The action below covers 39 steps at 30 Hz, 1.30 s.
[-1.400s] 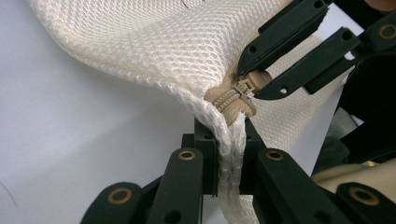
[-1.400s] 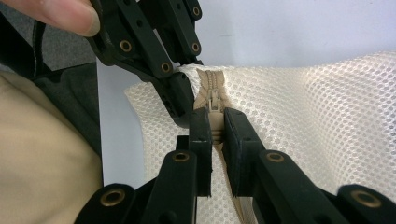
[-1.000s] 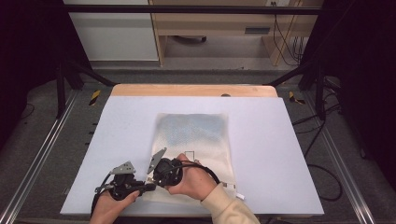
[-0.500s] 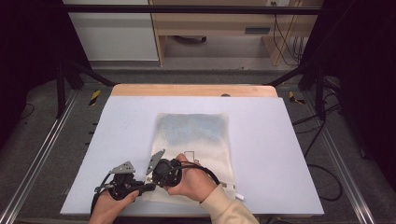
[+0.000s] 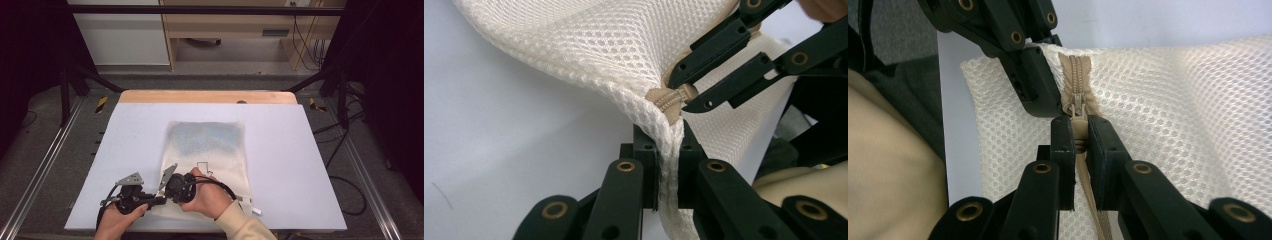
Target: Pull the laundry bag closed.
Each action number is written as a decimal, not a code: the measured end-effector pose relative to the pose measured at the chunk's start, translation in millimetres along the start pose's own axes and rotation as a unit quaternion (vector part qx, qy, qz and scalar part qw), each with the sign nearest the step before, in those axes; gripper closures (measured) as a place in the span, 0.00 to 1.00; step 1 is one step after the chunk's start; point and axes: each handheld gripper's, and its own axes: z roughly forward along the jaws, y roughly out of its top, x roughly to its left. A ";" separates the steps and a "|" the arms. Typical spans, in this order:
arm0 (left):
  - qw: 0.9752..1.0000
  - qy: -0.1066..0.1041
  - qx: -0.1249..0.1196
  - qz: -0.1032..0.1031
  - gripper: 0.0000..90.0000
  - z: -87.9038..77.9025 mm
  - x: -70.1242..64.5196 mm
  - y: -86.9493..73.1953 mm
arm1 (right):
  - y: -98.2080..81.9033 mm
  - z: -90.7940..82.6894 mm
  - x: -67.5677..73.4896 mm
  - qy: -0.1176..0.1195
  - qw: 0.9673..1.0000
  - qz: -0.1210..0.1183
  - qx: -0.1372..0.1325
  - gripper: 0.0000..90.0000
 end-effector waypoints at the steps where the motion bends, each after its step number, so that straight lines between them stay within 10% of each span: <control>1: 1.000 0.000 0.000 0.000 0.94 -0.7 0.0 0.4 | -0.1 -1.6 -0.1 0.000 1.000 0.000 -0.005 0.92; 11: 0.999 0.022 0.025 0.013 0.94 3.1 -0.9 -1.4 | 5.6 -8.5 0.5 -0.001 0.999 -0.001 -0.037 0.92; 31: 1.000 0.007 -0.005 -0.002 0.94 -5.7 0.4 1.1 | -7.7 7.1 -3.2 -0.024 0.999 -0.003 0.035 0.92; 39: 1.000 0.011 0.002 0.003 0.94 -6.5 1.5 -0.1 | -24.1 -2.8 -13.5 0.001 1.000 0.022 0.008 0.92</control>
